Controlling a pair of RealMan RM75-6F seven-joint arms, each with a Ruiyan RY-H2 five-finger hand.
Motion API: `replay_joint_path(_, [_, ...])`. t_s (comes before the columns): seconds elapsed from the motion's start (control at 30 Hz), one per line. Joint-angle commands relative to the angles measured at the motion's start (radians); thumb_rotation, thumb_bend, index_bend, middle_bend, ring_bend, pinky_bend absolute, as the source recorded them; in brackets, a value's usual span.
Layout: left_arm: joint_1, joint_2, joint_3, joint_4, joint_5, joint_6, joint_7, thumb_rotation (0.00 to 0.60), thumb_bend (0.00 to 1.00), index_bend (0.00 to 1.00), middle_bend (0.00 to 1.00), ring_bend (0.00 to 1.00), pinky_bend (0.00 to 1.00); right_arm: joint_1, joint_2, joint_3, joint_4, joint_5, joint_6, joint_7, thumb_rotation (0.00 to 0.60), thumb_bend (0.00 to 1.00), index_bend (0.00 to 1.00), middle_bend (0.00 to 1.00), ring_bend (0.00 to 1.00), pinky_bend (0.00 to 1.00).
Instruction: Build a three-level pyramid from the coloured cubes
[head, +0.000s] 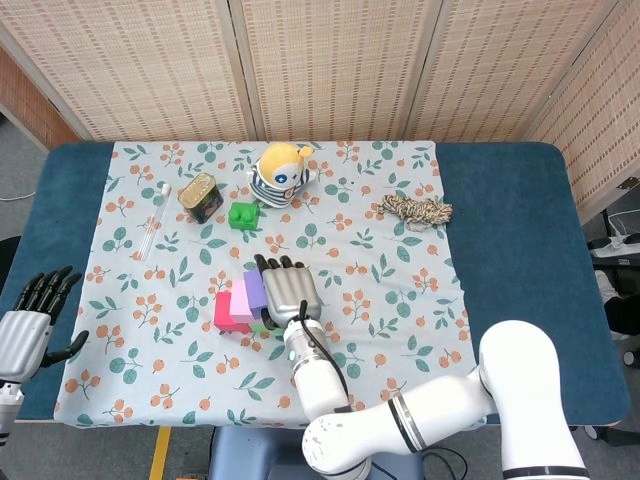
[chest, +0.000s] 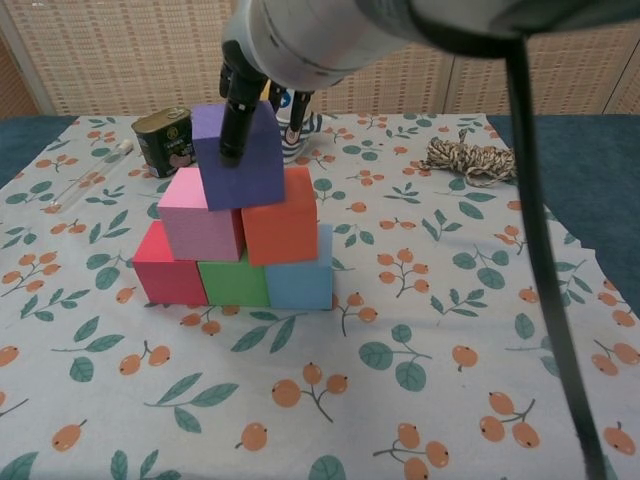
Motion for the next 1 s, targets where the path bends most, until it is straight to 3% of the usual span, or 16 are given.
replay_joint_path(0.03, [0.000,0.000,0.001,0.001,0.000,0.000,-0.001,0.600,0.32,0.00,0.01,0.00,0.06,0.000,0.003,-0.001,-0.001,0.003,0.000,-0.004,0.600,0.25,0.02,0.12,0.07,0.19])
replay_joint_path(0.53, [0.003,0.001,0.000,0.004,0.001,0.007,-0.006,0.600,0.32,0.00,0.01,0.00,0.06,-0.005,0.029,0.004,-0.029,-0.010,0.002,-0.002,0.600,0.15,0.00,0.07,0.02,0.19])
replay_joint_path(0.8, [0.006,0.001,-0.004,0.003,-0.005,0.010,-0.003,0.600,0.32,0.00,0.01,0.00,0.06,-0.061,0.139,0.002,-0.151,-0.087,0.028,0.009,0.600,0.15,0.00,0.01,0.00,0.10])
replay_joint_path(0.93, [0.009,0.001,-0.008,0.004,-0.004,0.025,-0.004,0.600,0.32,0.00,0.01,0.00,0.06,-0.154,0.263,-0.111,-0.335,-0.284,0.053,0.018,0.600,0.15,0.00,0.00,0.00,0.03])
replay_joint_path(1.0, [0.013,-0.002,-0.012,0.007,0.001,0.040,-0.005,0.600,0.31,0.00,0.00,0.00,0.07,-0.236,0.330,-0.234,-0.426,-0.467,0.065,0.047,0.600,0.15,0.00,0.00,0.00,0.01])
